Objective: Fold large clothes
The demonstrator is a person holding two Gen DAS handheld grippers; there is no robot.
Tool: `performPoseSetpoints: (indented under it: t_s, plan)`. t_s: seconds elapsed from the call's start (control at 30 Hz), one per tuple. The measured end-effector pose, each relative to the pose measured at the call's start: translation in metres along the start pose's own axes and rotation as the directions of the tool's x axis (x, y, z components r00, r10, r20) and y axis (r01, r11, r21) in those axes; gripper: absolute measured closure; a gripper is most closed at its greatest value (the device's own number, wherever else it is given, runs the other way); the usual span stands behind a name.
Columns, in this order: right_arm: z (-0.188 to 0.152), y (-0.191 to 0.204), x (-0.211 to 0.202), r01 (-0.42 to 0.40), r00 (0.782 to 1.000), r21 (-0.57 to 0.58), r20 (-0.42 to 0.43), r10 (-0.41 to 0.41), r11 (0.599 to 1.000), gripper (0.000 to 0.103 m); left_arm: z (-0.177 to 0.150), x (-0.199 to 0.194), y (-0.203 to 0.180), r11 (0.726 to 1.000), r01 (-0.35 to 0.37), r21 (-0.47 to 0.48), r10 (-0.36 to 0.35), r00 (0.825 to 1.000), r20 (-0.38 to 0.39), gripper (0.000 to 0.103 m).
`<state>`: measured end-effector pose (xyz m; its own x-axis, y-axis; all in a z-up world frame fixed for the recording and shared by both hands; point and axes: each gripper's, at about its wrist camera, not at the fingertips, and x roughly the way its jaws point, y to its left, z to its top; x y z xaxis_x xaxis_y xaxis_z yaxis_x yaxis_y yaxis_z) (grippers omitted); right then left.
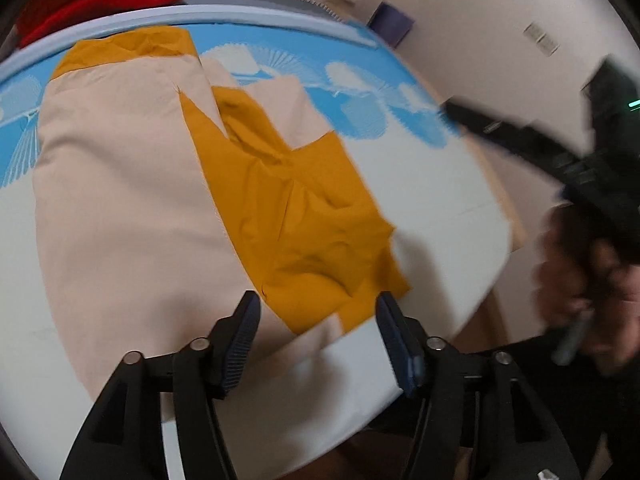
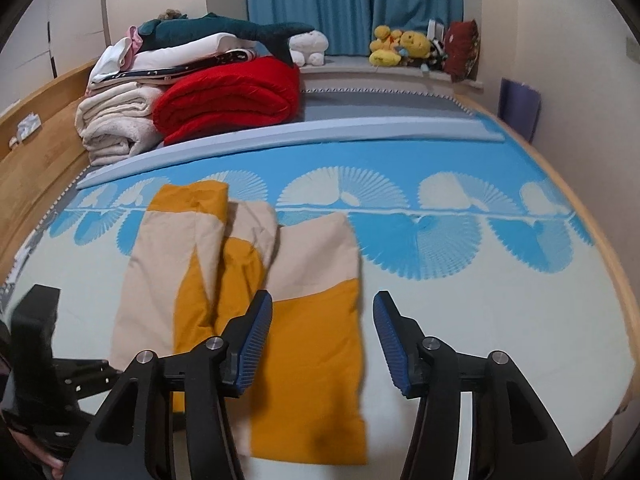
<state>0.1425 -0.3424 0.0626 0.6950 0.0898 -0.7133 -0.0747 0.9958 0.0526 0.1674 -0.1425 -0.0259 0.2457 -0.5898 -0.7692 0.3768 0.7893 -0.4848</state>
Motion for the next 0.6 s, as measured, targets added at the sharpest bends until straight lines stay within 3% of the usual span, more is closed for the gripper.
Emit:
performPoseSetpoints:
  t_s: [0.13,0.2,0.23,0.33,0.43,0.6]
  plan:
    - [0.0,0.011,0.021,-0.093,0.992,0.041,-0.077,0.096,0.995,0.044,0.001,-0.034,0.02,0.999,-0.014,-0.043,0.019,0.995,0.097,0.044]
    - [-0.001,0.016,0.032,-0.134,0.984,0.069,-0.112,0.141,0.989,0.043,0.0,-0.048,0.037,0.993,-0.066,-0.096,0.079,0.987,0.138,0.044]
    - [-0.002,0.018,0.038,-0.152,0.978,0.086,-0.128,0.163,0.985,0.042,0.0,-0.053,0.046,0.984,-0.128,-0.126,0.147,0.978,0.15,0.045]
    - [-0.01,0.025,0.062,-0.235,0.939,0.179,-0.211,0.271,0.955,0.039,-0.004,-0.059,0.065,0.943,-0.277,-0.183,0.303,0.943,0.137,0.045]
    - [-0.022,0.034,0.089,-0.288,0.88,0.272,-0.304,0.366,0.918,0.038,-0.009,-0.057,0.078,0.932,-0.274,-0.238,0.306,0.946,0.106,0.045]
    - [-0.041,0.048,0.126,-0.214,0.836,0.302,-0.435,0.334,0.929,0.038,-0.015,-0.055,0.088,0.914,-0.323,-0.246,0.348,0.935,0.064,0.045]
